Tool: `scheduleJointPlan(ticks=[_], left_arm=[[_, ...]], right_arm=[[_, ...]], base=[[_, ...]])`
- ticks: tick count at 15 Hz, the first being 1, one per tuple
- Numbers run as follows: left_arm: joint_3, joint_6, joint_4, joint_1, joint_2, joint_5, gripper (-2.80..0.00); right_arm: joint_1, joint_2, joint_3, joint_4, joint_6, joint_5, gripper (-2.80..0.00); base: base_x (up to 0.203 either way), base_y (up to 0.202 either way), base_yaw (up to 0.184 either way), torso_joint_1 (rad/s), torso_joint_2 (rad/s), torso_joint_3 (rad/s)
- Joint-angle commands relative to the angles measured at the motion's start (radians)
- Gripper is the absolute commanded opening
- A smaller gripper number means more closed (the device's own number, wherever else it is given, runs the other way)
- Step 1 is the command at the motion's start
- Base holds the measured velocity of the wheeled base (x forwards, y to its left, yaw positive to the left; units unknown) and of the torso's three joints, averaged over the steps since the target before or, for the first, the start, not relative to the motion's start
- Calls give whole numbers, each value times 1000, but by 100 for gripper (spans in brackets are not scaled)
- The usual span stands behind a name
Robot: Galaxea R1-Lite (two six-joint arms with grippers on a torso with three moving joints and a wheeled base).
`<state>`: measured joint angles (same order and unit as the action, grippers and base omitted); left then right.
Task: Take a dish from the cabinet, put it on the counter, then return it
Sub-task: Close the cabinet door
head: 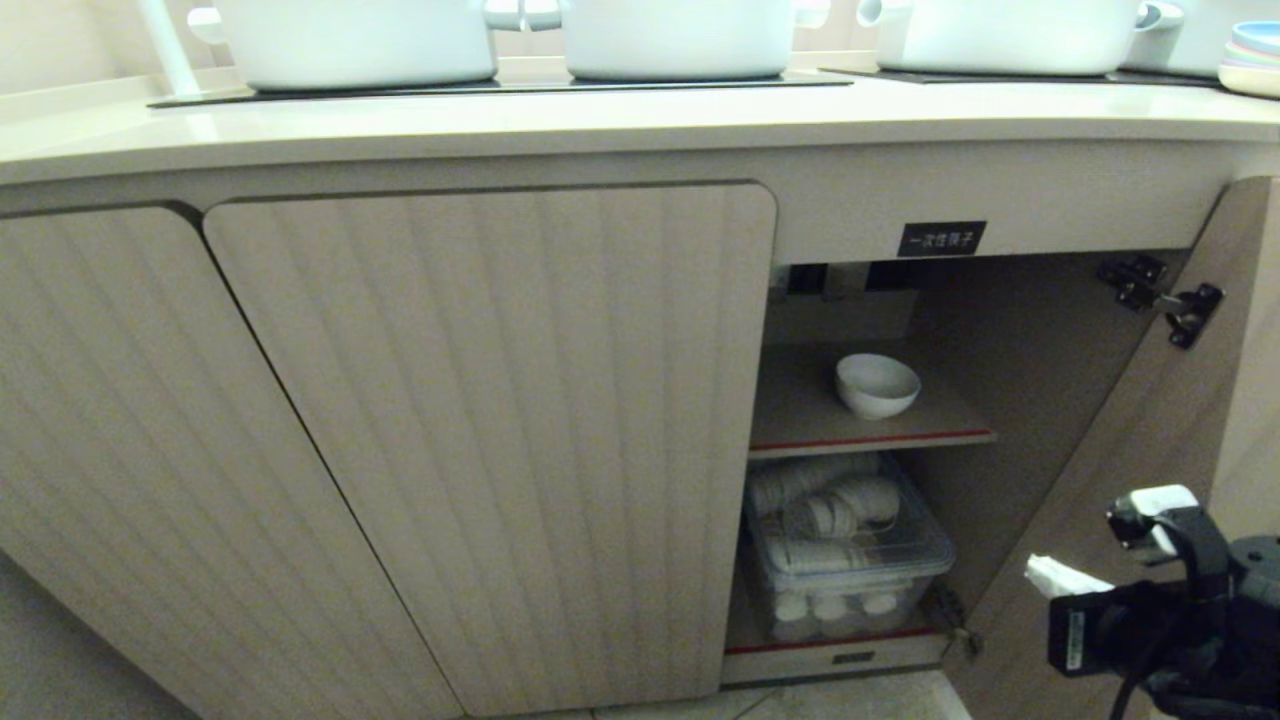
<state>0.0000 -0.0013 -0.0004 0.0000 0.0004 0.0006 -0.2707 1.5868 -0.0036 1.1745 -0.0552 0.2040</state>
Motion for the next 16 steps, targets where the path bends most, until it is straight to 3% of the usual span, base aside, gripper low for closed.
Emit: scheduleJointPlan(ticks=[1,16], left_arm=[[0,0,0,0,0,0,-280],[0,0,-1,0,0,-1,-280]], right_arm=[[-1,-21,2,0,3,2,-280],[2,-196,2,-211,-1,3,-280]], base=[[0,0,0,0,0,0],[0,0,0,0,0,0]])
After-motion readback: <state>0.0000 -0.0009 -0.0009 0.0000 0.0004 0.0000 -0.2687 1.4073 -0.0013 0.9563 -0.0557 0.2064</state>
